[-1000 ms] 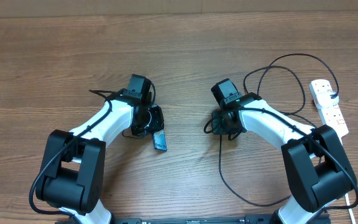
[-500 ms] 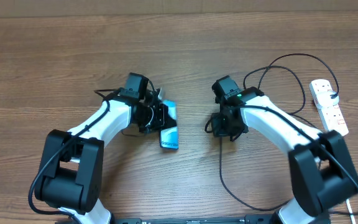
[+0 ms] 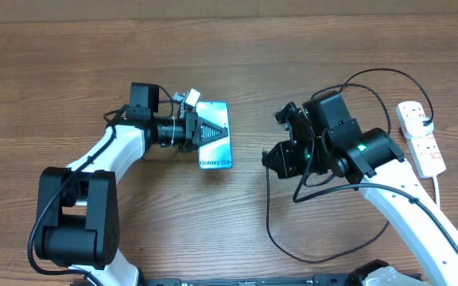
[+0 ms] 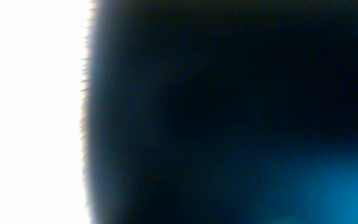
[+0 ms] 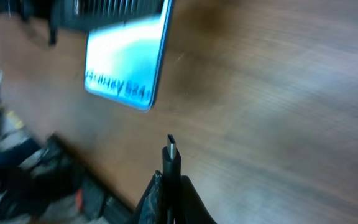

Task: Plug charger to phone and switch on socket
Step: 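Raise the phone with the left gripper and lift the plug toward it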

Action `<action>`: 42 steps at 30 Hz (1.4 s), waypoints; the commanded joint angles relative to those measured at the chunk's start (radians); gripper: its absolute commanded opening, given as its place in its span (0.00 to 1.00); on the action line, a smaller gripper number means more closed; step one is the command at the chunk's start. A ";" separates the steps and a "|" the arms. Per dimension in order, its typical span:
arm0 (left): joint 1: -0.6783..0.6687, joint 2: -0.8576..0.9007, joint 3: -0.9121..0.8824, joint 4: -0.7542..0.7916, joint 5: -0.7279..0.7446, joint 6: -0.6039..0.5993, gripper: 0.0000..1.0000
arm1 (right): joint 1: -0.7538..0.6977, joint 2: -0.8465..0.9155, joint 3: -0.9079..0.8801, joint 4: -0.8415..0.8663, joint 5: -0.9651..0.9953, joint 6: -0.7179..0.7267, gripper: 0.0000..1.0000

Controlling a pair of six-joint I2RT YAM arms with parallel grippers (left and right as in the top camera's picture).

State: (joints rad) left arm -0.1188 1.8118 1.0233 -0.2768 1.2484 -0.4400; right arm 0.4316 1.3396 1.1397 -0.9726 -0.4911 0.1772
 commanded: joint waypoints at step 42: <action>-0.039 -0.213 0.005 0.726 0.119 -1.006 0.04 | 0.087 -0.006 0.005 0.381 -0.472 0.317 0.04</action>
State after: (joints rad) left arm -0.1574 1.6176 1.0195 0.4141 1.3502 -1.3975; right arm 0.5179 1.3399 1.1389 -0.6010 -0.9661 0.4786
